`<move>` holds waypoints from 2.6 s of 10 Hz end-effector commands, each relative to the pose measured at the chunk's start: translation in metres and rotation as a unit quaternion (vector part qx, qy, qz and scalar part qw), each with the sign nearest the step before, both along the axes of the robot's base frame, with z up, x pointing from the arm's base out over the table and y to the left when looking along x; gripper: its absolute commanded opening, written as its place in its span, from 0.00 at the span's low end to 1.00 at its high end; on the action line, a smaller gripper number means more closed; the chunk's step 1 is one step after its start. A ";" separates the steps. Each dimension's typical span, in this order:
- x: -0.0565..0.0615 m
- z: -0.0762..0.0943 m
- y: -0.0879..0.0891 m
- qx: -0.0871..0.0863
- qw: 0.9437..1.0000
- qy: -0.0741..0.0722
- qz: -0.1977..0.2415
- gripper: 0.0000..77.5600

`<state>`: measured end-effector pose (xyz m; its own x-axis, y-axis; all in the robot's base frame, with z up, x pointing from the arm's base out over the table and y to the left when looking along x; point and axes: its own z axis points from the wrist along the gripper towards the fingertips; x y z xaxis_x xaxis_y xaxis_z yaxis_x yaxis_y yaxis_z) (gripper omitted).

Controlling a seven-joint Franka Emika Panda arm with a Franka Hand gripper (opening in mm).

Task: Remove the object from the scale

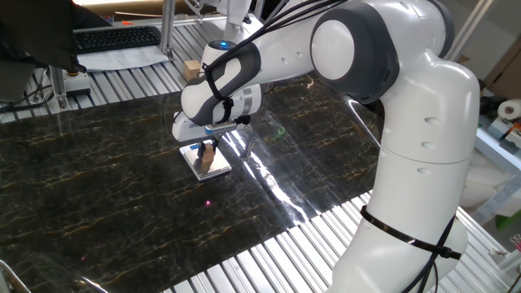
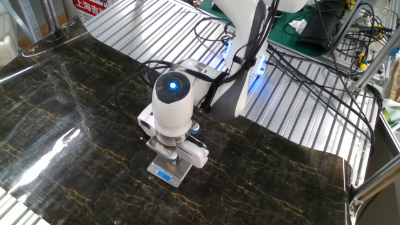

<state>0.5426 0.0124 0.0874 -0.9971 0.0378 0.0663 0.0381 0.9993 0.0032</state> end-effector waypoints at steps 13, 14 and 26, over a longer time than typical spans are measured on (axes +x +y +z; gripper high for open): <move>0.018 0.013 -0.025 -0.010 1.000 0.013 0.018 0.01; 0.019 0.013 -0.027 -0.010 1.000 0.013 0.020 0.01; 0.018 -0.001 -0.096 -0.016 0.999 0.018 0.049 0.01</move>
<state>0.5605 -0.0752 0.0872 -0.9933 -0.0550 0.1016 -0.0580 0.9979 -0.0274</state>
